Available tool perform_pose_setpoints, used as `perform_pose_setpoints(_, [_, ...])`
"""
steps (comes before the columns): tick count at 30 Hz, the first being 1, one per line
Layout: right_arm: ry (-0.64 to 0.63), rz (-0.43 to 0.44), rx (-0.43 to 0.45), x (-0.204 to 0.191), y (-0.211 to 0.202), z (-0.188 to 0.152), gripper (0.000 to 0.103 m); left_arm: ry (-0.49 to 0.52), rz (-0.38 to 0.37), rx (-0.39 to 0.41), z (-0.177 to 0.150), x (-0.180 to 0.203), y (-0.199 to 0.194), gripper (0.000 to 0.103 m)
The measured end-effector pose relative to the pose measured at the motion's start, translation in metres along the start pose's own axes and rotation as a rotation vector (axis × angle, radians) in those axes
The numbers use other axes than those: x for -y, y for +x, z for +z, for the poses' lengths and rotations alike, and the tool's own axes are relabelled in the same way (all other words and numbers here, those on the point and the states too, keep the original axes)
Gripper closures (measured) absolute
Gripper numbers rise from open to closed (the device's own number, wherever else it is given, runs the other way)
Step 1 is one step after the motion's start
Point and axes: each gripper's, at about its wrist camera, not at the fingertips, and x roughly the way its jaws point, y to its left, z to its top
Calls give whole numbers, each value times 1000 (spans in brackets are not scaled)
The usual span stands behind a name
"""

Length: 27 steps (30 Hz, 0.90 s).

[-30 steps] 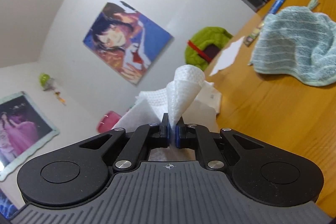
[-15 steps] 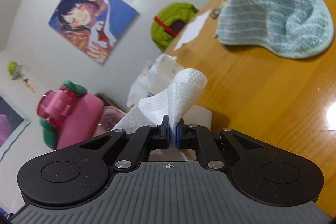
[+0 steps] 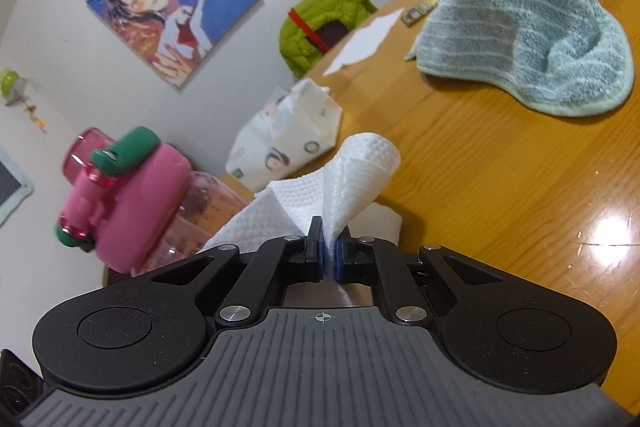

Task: Clean container
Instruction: 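Rub the paper towel up and down the bottle below the lid, right gripper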

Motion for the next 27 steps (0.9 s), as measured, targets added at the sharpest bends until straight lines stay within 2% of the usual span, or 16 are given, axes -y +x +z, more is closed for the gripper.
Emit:
perform_pose_setpoints(1, [3, 5, 2, 0, -1, 0, 92, -4, -6, 0, 0, 0, 0, 29])
perform_pose_setpoints(5, [46, 210, 145, 1, -24, 4, 92, -4, -18, 4, -1, 1, -3, 29])
perform_pose_setpoints(7, [67, 264, 170, 2, -30, 4, 92, -5, -20, 4, -1, 2, -2, 29])
perform_pose_setpoints(8, [78, 254, 159, 3, -28, 3, 92, -5, -20, 5, -1, 2, -2, 29])
perform_pose_setpoints(10, [101, 173, 84, 9, -14, 1, 92, -4, -19, 6, -2, 2, -1, 29])
perform_pose_setpoints(13, [79, -19, -62, 12, 12, -5, 92, -3, -17, 7, -2, 2, -1, 29])
perform_pose_setpoints(14, [104, -10, -70, 16, 13, -4, 93, 2, -14, 6, -2, 3, -1, 28])
perform_pose_setpoints(16, [106, 49, -33, 15, 7, -2, 92, 0, -14, 6, -2, 2, -1, 29])
perform_pose_setpoints(18, [101, 178, 70, 10, -9, 1, 92, 0, -14, 6, -2, 2, 0, 29])
perform_pose_setpoints(20, [86, 249, 134, 5, -22, 3, 92, -1, -14, 6, -1, 1, 0, 29])
perform_pose_setpoints(21, [89, 254, 136, 6, -22, 3, 92, 0, -14, 6, -1, 2, 0, 28])
perform_pose_setpoints(23, [110, 203, 82, 10, -13, 1, 92, 0, -14, 7, -2, 2, 0, 28])
perform_pose_setpoints(25, [122, 67, -25, 14, 5, -2, 92, 0, -13, 6, -2, 1, 1, 28])
perform_pose_setpoints(27, [105, -12, -73, 14, 14, -3, 92, 1, -13, 6, -2, 1, 1, 28])
